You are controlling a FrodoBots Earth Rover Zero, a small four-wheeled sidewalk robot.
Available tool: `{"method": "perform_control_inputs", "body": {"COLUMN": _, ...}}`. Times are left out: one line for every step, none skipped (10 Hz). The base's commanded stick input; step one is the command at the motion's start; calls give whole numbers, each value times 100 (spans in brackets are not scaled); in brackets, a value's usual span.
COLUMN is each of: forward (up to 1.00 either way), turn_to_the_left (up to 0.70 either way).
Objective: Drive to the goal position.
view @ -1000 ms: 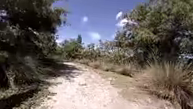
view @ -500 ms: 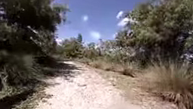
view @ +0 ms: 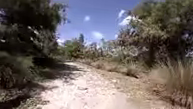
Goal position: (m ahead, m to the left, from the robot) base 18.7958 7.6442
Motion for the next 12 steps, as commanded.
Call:
{"method": "perform_control_inputs", "body": {"forward": 50, "turn_to_the_left": 0}}
{"method": "perform_control_inputs", "body": {"forward": 50, "turn_to_the_left": 0}}
{"method": "perform_control_inputs", "body": {"forward": 50, "turn_to_the_left": 0}}
{"method": "perform_control_inputs", "body": {"forward": 50, "turn_to_the_left": 21}}
{"method": "perform_control_inputs", "body": {"forward": 50, "turn_to_the_left": 27}}
{"method": "perform_control_inputs", "body": {"forward": 50, "turn_to_the_left": 27}}
{"method": "perform_control_inputs", "body": {"forward": 50, "turn_to_the_left": 27}}
{"method": "perform_control_inputs", "body": {"forward": 50, "turn_to_the_left": 27}}
{"method": "perform_control_inputs", "body": {"forward": 50, "turn_to_the_left": 6}}
{"method": "perform_control_inputs", "body": {"forward": 50, "turn_to_the_left": 0}}
{"method": "perform_control_inputs", "body": {"forward": 50, "turn_to_the_left": 0}}
{"method": "perform_control_inputs", "body": {"forward": 50, "turn_to_the_left": 0}}
